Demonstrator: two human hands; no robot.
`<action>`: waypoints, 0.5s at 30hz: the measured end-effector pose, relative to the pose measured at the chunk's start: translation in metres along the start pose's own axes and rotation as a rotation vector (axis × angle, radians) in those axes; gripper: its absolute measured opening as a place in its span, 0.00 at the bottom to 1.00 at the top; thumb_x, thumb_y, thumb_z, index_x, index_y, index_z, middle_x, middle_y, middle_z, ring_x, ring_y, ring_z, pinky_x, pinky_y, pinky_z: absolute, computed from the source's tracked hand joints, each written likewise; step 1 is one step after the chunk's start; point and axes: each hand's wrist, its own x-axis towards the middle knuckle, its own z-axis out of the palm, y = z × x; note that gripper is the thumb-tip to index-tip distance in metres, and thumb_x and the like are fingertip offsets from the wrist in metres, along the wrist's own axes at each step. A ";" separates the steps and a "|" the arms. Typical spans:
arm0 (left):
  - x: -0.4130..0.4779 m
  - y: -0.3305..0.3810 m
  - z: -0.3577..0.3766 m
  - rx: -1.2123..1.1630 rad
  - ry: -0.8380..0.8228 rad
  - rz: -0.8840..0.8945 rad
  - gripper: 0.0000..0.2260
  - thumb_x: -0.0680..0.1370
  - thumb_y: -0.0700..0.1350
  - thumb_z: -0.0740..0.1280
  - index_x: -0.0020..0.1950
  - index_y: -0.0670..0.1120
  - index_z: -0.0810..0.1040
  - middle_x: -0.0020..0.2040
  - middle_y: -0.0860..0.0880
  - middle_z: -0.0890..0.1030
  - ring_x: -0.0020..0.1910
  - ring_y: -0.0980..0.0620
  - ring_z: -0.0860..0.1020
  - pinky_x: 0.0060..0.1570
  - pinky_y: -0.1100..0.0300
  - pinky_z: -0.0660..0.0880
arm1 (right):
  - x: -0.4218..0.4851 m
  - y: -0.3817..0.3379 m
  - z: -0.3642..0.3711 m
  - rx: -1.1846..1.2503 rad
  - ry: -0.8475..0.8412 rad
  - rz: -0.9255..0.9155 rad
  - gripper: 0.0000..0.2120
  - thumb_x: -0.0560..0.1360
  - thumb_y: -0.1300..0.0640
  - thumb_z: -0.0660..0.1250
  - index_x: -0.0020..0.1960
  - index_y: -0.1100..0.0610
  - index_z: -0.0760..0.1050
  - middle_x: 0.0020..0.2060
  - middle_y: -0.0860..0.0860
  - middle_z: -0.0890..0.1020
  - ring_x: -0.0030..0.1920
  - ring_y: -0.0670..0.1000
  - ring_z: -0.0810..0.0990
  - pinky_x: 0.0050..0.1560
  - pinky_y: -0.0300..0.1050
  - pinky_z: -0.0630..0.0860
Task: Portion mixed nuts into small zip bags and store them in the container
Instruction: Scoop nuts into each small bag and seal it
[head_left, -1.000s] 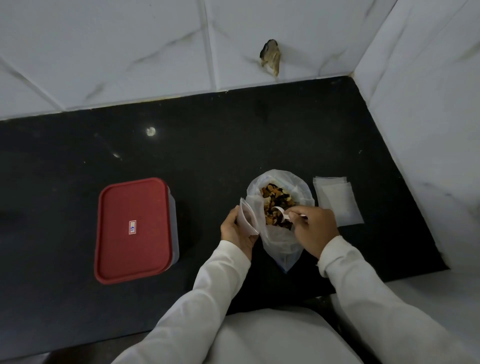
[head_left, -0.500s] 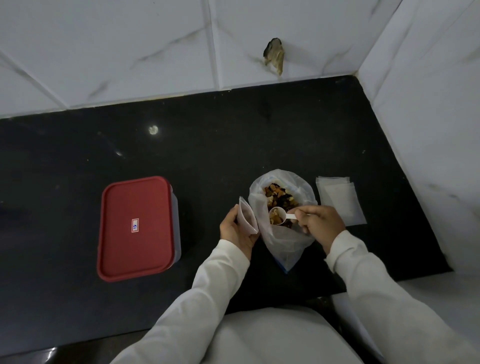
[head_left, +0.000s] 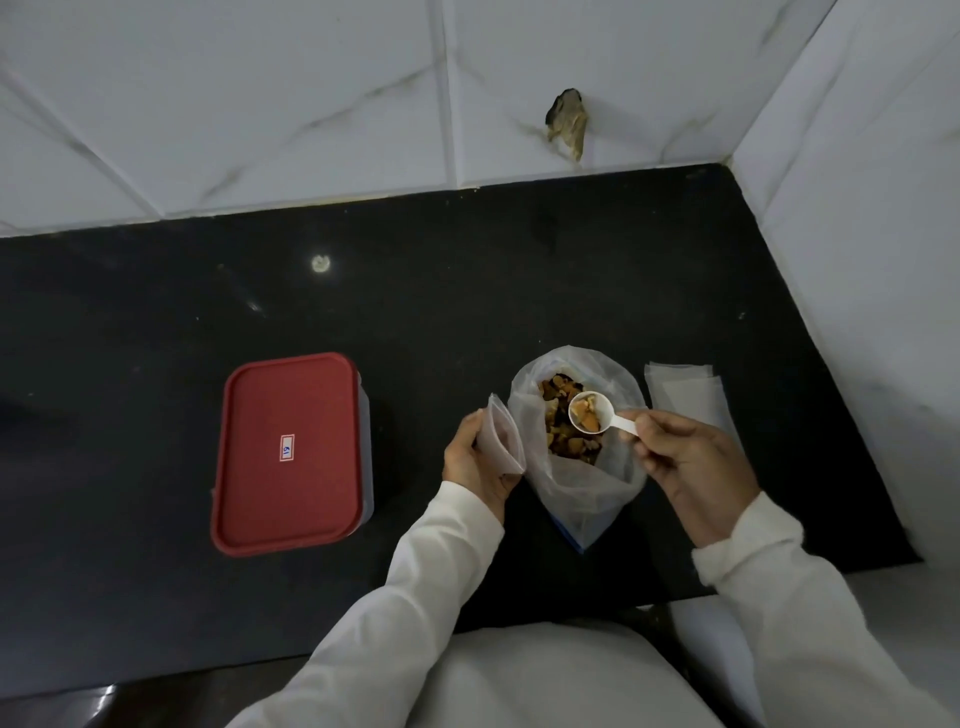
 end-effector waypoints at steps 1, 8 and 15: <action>0.000 0.000 0.000 -0.002 0.009 0.001 0.19 0.77 0.52 0.67 0.67 0.48 0.76 0.65 0.41 0.78 0.57 0.43 0.79 0.54 0.48 0.79 | -0.007 -0.004 0.006 0.023 -0.026 -0.016 0.12 0.77 0.64 0.64 0.44 0.56 0.85 0.38 0.55 0.83 0.38 0.48 0.76 0.42 0.41 0.74; 0.001 -0.004 0.001 -0.027 0.068 0.027 0.16 0.76 0.52 0.67 0.62 0.49 0.80 0.61 0.42 0.80 0.60 0.41 0.78 0.59 0.44 0.76 | -0.025 -0.005 0.041 -0.070 -0.127 -0.156 0.13 0.77 0.64 0.65 0.44 0.52 0.86 0.37 0.56 0.81 0.39 0.53 0.73 0.42 0.42 0.73; -0.006 0.001 -0.001 -0.041 0.032 0.014 0.13 0.77 0.51 0.66 0.60 0.50 0.80 0.57 0.43 0.81 0.55 0.43 0.79 0.42 0.51 0.77 | -0.029 -0.001 0.052 -0.225 -0.118 -0.239 0.11 0.78 0.63 0.65 0.48 0.52 0.84 0.33 0.51 0.82 0.35 0.50 0.73 0.40 0.40 0.74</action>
